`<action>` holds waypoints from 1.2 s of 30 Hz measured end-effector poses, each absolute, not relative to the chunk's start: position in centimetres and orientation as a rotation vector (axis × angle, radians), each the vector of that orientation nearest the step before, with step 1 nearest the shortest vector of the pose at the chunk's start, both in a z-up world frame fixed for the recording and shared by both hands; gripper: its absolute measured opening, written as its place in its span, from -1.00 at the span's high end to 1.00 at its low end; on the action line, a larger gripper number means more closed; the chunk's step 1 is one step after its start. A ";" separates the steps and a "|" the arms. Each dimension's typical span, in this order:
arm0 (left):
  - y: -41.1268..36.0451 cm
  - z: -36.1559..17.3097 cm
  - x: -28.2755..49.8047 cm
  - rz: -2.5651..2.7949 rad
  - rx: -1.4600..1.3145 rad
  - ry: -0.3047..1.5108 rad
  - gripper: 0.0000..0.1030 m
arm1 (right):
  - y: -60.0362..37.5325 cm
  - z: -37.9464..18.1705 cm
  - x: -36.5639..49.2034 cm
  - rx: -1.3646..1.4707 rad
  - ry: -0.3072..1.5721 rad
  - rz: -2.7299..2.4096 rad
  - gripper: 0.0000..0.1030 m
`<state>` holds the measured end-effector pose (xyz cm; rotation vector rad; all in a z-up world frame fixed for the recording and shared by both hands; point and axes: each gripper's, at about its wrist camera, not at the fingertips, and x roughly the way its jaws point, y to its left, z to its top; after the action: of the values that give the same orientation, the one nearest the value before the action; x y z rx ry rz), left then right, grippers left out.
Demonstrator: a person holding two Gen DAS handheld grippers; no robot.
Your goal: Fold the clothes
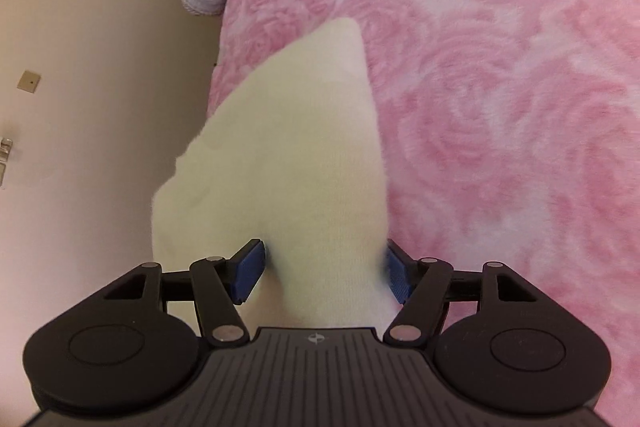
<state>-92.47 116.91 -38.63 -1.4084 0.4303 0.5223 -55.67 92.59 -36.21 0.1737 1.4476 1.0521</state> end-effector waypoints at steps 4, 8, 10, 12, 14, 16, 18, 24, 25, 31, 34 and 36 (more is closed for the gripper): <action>114.4 -38.2 -95.0 0.524 -1.445 0.422 0.32 | 89.9 -34.4 -56.5 0.184 1.461 1.043 -0.35; 112.3 -37.6 -96.4 0.513 -1.432 0.446 0.32 | 88.1 -34.2 -58.5 0.116 1.490 1.050 -0.36; 111.4 -37.2 -96.7 0.491 -1.418 0.430 0.30 | 87.6 -34.3 -59.3 0.073 1.486 1.054 -0.36; 110.5 -36.3 -97.2 0.486 -1.402 0.407 0.25 | 87.7 -34.8 -59.9 0.039 1.488 1.054 -0.26; 110.1 -35.9 -97.3 0.489 -1.395 0.382 0.23 | 88.0 -35.1 -60.4 0.022 1.486 1.060 -0.15; 109.7 -36.0 -97.0 0.502 -1.381 0.400 0.24 | 88.3 -35.0 -60.8 -0.011 1.468 1.067 -0.09; 109.6 -36.4 -96.3 0.531 -1.350 0.458 0.35 | 88.7 -34.9 -61.1 -0.051 1.452 1.066 -0.01; 109.5 -36.9 -95.2 0.611 -1.298 0.540 0.45 | 89.4 -34.2 -61.4 -0.167 1.433 1.056 -0.13; 109.3 -36.5 -95.0 0.627 -1.288 0.552 0.45 | 89.4 -33.7 -61.5 -0.196 1.421 1.053 -0.21; 105.8 -28.8 -92.7 0.742 -1.092 0.714 0.39 | 87.8 -28.9 -62.0 -0.334 1.322 1.047 -0.51; 103.0 -24.7 -91.8 0.774 -1.033 0.732 0.12 | 86.4 -25.9 -61.7 -0.365 1.265 1.086 -0.70; 101.0 -21.9 -90.8 0.797 -0.996 0.716 0.04 | 85.8 -24.1 -61.5 -0.390 1.231 1.124 -0.72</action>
<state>-90.80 101.03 -21.92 -0.9962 0.7160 0.7973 -61.51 85.84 -24.14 -0.3897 1.2309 1.1243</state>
